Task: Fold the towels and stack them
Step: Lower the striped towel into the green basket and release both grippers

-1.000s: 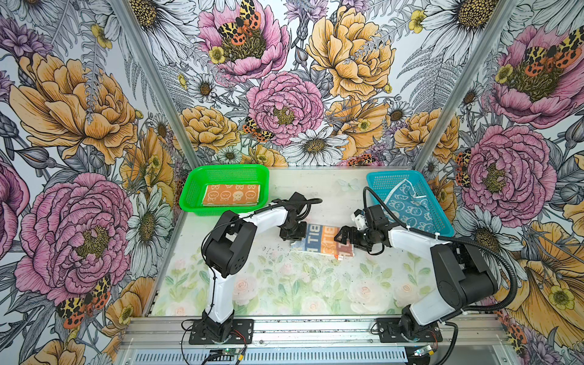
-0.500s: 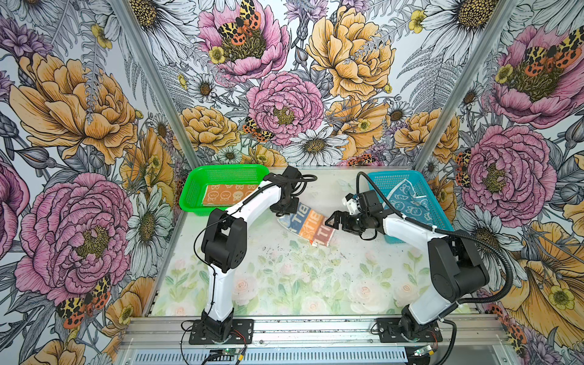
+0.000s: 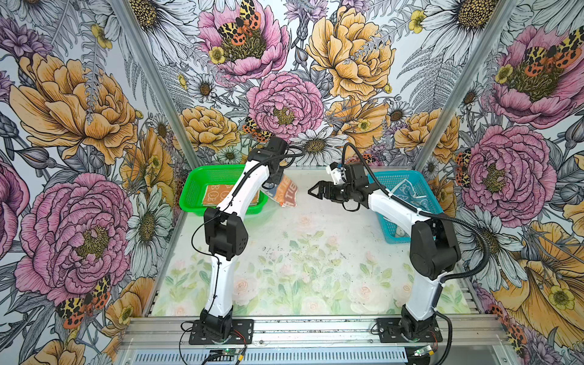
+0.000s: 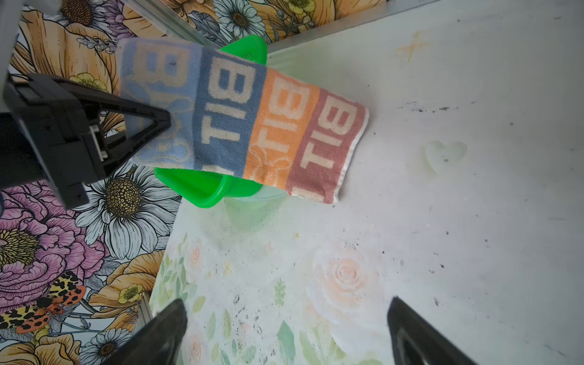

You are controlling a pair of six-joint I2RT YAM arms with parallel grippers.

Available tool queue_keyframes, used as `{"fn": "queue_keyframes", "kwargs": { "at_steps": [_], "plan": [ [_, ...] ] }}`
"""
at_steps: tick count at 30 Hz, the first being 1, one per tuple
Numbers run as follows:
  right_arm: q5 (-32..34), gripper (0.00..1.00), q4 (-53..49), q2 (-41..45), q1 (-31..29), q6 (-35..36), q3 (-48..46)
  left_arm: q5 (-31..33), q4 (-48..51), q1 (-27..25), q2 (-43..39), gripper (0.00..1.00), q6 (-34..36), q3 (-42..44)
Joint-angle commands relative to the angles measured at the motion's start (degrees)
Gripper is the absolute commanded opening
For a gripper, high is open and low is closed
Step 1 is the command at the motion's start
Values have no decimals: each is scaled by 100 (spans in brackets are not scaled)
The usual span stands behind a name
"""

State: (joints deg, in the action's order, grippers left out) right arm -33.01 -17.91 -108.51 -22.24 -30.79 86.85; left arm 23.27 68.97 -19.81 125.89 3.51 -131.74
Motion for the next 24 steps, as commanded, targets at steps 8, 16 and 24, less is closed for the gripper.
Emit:
{"fn": "queue_keyframes", "kwargs": {
  "at_steps": [8,16,24],
  "plan": [
    [302,99,-6,-779,-462,169,1135,192,14,977,372,0,1082,-272],
    [254,99,-57,-1335,-720,90,1748,15,-76,1448,569,0,1380,-328],
    [183,99,-129,-1608,-791,90,2023,154,-214,1688,688,0,1534,-143]
  ]
}}
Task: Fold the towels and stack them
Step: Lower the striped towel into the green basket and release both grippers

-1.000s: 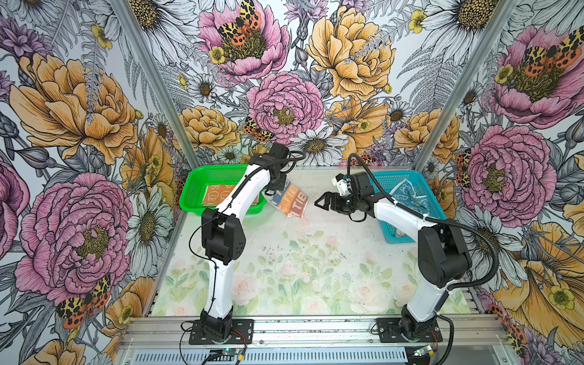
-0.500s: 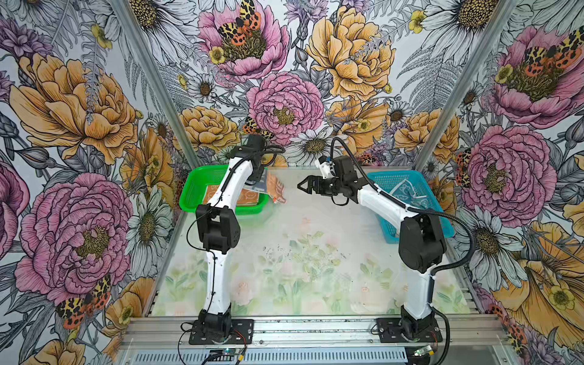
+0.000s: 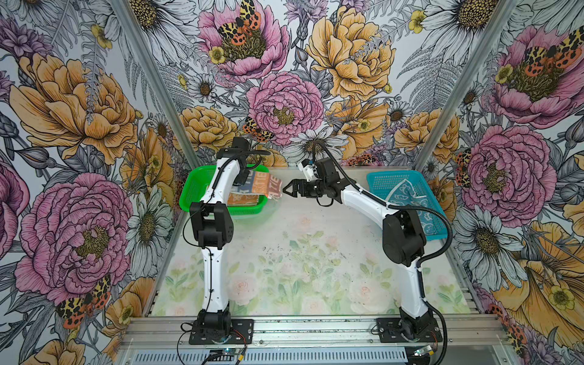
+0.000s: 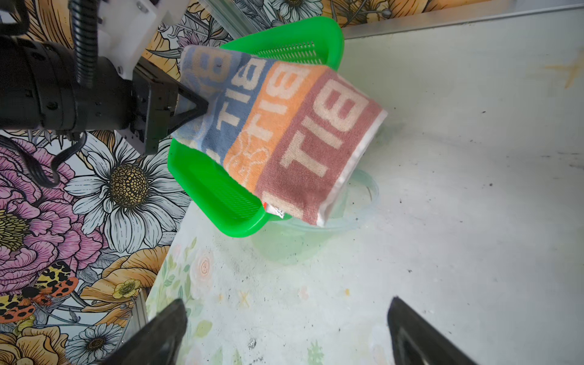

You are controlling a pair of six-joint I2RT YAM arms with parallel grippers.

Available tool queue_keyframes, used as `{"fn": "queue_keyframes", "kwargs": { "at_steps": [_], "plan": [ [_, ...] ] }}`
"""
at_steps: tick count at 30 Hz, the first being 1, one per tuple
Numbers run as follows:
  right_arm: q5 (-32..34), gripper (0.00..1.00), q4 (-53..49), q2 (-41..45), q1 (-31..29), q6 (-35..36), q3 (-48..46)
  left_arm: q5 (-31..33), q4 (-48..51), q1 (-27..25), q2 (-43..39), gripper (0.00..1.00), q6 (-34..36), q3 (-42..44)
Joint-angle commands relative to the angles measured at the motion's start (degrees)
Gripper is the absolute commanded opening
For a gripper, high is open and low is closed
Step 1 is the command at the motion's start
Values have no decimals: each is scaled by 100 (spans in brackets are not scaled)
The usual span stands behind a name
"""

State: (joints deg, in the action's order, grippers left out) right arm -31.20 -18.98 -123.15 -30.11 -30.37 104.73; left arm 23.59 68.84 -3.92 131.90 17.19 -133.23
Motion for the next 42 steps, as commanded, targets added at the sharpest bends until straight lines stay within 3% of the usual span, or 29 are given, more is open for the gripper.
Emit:
{"fn": "queue_keyframes", "kwargs": {
  "at_steps": [1,24,42],
  "plan": [
    [8,99,-34,-171,-14,55,261,167,-215,117,121,0,171,16],
    [-1,99,-337,-675,-121,14,852,203,-626,576,414,0,463,284],
    [-1,99,-356,-690,-121,-4,821,108,-625,778,-28,0,189,355]
  ]
}}
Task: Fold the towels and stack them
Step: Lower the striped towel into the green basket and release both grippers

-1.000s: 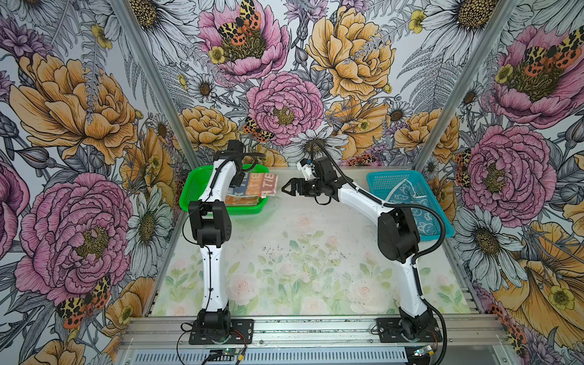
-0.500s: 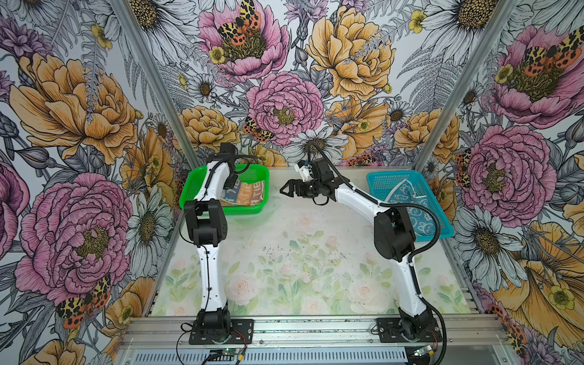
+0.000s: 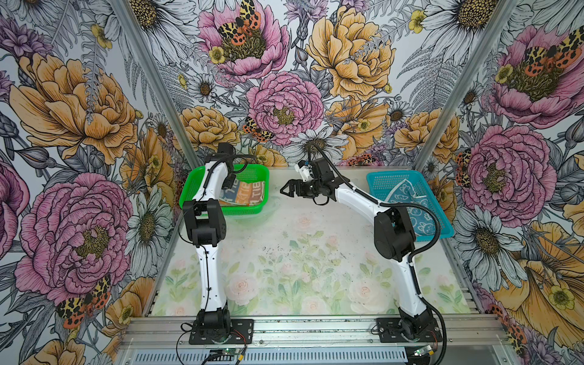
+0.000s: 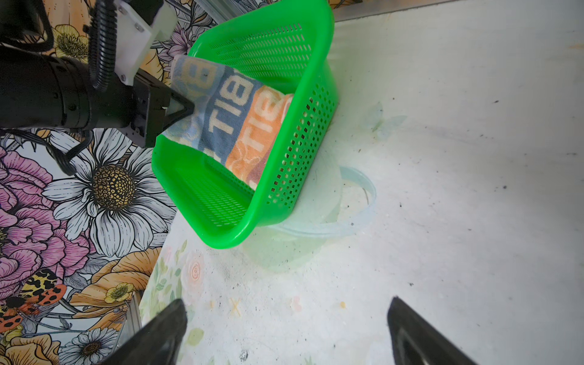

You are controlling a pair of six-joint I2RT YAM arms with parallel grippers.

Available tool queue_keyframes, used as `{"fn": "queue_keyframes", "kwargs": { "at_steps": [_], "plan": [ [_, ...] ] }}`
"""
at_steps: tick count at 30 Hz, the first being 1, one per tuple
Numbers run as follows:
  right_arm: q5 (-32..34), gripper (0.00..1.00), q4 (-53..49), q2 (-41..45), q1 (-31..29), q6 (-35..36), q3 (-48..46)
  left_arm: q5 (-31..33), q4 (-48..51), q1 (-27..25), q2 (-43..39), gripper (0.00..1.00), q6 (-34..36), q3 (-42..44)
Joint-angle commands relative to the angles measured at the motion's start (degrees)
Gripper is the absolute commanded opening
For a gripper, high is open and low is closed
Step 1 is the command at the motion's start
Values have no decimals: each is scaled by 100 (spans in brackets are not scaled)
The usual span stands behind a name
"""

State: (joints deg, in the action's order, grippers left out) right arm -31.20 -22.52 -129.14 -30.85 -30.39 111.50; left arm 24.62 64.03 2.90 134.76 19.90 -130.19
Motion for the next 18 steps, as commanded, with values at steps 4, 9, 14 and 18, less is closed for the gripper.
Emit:
{"fn": "queue_keyframes", "kwargs": {
  "at_steps": [4,9,14,18],
  "plan": [
    [-17,99,-12,-109,-54,-17,137,-67,-144,156,-319,0,-90,-5],
    [-7,99,-12,-102,-62,-24,123,-45,-136,209,-188,0,-102,-16],
    [-1,99,-7,-112,-70,-22,91,-87,-136,274,15,0,-143,-111],
    [-4,99,-8,-108,-70,-27,65,-143,-136,290,144,0,-209,-118]
  ]
}}
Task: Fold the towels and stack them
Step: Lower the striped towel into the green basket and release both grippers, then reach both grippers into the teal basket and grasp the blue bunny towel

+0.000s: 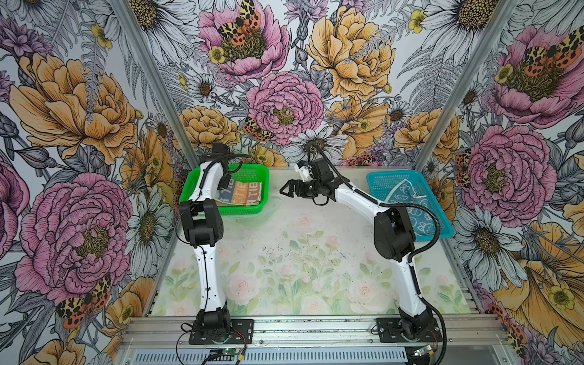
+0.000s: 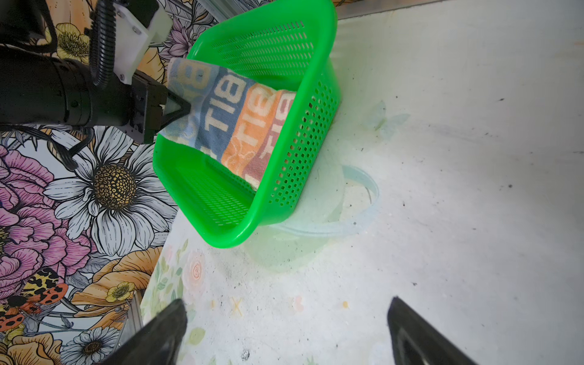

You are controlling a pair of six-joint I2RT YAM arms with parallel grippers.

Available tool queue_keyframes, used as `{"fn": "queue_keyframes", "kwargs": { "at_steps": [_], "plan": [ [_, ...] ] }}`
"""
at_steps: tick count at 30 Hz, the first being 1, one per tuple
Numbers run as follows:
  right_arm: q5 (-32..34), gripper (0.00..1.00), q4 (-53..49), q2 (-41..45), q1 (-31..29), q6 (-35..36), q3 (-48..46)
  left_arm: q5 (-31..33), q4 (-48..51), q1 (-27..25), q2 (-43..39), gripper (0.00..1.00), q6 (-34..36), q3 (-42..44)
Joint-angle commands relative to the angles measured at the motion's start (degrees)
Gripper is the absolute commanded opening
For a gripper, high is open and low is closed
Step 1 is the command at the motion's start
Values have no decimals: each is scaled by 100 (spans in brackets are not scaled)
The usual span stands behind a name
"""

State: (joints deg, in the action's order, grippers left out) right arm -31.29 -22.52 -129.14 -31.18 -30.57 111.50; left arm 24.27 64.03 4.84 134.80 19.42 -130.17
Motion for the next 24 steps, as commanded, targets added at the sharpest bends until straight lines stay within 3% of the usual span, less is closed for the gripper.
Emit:
{"fn": "queue_keyframes", "kwargs": {
  "at_steps": [1,4,6,9,12,14,19,24],
  "plan": [
    [9,99,-15,-95,-39,-5,56,-71,-141,96,186,0,-179,-120],
    [8,99,-12,-76,-42,-2,23,109,-136,98,317,0,-224,-113],
    [11,99,-7,-52,-39,7,9,211,-128,105,399,23,-260,-114],
    [41,99,-25,14,-40,54,-38,262,-129,119,409,34,-378,-143],
    [143,99,-140,146,-22,168,-66,257,-130,131,297,63,-596,-257],
    [275,99,-298,289,-5,304,-74,82,-128,131,140,97,-776,-341],
    [1023,99,-723,930,165,683,-250,-860,-136,6,-350,99,-1284,-580],
    [2152,99,-1111,1811,752,706,-797,-1442,-285,-570,-770,99,-1494,-769]
  ]
}}
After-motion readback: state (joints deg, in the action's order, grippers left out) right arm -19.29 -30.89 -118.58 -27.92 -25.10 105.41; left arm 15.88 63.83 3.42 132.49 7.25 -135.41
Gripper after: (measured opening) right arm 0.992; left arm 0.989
